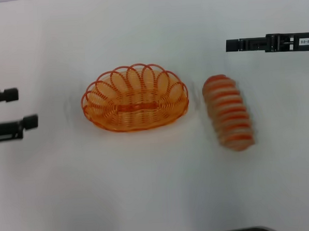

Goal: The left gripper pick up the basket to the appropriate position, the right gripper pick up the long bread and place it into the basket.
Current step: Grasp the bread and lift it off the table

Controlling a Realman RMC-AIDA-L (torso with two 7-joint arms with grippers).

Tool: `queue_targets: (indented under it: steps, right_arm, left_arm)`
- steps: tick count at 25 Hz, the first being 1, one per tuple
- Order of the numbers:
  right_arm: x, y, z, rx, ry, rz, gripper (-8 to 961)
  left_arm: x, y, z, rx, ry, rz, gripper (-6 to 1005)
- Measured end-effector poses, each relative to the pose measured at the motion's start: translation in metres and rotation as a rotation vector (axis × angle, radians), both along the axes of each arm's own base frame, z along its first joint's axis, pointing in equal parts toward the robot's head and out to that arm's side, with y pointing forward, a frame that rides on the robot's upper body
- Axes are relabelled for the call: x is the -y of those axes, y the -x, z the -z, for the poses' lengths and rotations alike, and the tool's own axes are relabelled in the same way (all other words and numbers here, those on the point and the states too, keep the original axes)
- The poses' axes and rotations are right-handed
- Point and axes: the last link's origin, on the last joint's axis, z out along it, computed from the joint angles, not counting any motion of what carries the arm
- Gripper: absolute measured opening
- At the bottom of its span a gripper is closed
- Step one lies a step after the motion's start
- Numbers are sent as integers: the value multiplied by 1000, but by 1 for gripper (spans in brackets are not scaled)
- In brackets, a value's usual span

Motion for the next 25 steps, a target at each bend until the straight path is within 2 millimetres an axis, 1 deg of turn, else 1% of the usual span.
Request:
queue_targets:
  steps: [1, 2, 3, 5, 10, 14, 17, 21, 25]
  right_arm:
    - [-3, 0, 0, 15, 23, 30, 776]
    - [-6, 2, 1, 25, 49, 62, 776]
    - [-8, 3, 1, 39, 70, 83, 776]
    - [-14, 9, 0, 73, 126, 121, 776]
    - [-26, 33, -4, 142, 261, 194, 776]
    - [-32, 47, -9, 223, 334, 249, 775]
    - [-34, 54, -9, 296, 389, 294, 776]
    - [-35, 60, -4, 402, 449, 338, 777]
    - [-34, 69, 3, 447, 487, 342, 779]
  left_arm:
    - [5, 3, -1, -18, -6, 34, 873]
    - [5, 3, -1, -18, -6, 34, 873]
    - [15, 5, 0, -34, 1, 84, 873]
    - [19, 6, 2, -37, 14, 97, 873]
    - [29, 7, 11, -23, 32, 116, 873]
    - [34, 11, 14, -29, 18, 127, 872]
    - [37, 13, 14, -39, 7, 140, 872]
    - [39, 16, 16, -50, 0, 151, 872]
    - [43, 18, 19, -44, 0, 160, 872]
